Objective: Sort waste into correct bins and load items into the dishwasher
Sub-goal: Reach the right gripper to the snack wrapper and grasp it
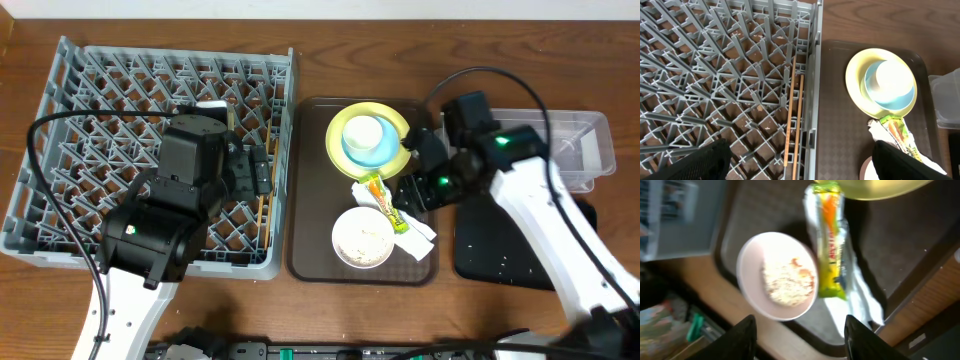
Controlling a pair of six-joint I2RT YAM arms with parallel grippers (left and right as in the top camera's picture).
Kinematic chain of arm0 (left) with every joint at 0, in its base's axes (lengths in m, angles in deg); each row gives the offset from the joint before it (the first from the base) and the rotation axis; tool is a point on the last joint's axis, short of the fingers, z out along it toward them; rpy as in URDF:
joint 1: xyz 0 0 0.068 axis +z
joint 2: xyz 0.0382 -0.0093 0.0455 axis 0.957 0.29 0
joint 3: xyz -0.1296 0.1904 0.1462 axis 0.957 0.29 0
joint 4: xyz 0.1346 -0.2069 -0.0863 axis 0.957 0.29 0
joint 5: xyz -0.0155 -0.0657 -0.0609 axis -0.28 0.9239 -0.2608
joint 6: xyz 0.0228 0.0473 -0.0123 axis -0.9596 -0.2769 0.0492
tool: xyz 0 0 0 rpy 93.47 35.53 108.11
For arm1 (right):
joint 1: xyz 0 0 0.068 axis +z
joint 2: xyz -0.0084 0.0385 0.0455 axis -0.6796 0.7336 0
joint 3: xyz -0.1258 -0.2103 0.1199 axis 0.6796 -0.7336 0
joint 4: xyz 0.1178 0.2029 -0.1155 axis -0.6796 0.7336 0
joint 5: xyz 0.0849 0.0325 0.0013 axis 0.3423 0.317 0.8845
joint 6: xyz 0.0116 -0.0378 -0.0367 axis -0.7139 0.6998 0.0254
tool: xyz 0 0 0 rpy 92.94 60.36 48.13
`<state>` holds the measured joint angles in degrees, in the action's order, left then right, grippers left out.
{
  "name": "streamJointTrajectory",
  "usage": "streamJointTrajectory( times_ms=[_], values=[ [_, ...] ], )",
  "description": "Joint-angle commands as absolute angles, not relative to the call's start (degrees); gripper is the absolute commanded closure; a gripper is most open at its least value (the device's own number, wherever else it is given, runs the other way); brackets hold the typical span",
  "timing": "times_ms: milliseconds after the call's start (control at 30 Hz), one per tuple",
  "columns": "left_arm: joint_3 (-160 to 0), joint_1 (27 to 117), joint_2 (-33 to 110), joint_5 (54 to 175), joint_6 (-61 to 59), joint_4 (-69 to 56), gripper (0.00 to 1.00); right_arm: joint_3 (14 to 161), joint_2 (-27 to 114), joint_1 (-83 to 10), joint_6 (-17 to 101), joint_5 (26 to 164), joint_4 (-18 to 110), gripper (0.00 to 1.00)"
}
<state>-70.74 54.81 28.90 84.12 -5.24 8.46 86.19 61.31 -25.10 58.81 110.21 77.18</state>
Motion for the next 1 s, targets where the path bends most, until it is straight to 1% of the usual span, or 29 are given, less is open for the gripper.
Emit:
streamJointTrajectory(
  times_ms=[0,100,233,333,433,567,867,933,967],
  values=[
    [-71.74,55.08,28.96,84.03,-5.13,8.59,0.07,86.21,64.85,-23.46,56.65,104.03,74.75,0.45],
    [-71.74,55.08,28.96,84.03,-5.13,8.59,0.07,85.51,67.06,-22.38,57.30,103.72,72.42,0.43],
    [-71.74,55.08,28.96,84.03,-5.13,8.59,0.07,85.27,70.56,-20.42,58.97,101.29,70.47,0.42],
    [-71.74,55.08,28.96,84.03,-5.13,8.61,0.07,85.14,73.36,-19.46,58.94,97.95,69.86,0.43],
    [-71.74,55.08,28.96,84.03,-5.13,8.59,0.07,85.12,76.39,-19.08,58.94,97.62,69.03,0.44],
    [-71.74,55.08,28.96,84.03,-5.13,8.59,0.07,85.12,80.29,-19.11,58.94,97.62,67.67,0.49],
    [-71.74,55.08,28.96,84.03,-5.13,8.59,0.07,84.05,84.02,-17.55,58.94,98.15,65.12,0.54],
    [-71.74,55.08,28.96,84.03,-5.13,8.59,0.07,82.56,84.02,-17.01,58.81,97.01,63.43,0.58],
    [-71.74,55.08,28.96,84.03,-5.11,8.59,0.07,81.90,84.02,-16.90,58.68,96.38,62.71,0.62]
  ],
)
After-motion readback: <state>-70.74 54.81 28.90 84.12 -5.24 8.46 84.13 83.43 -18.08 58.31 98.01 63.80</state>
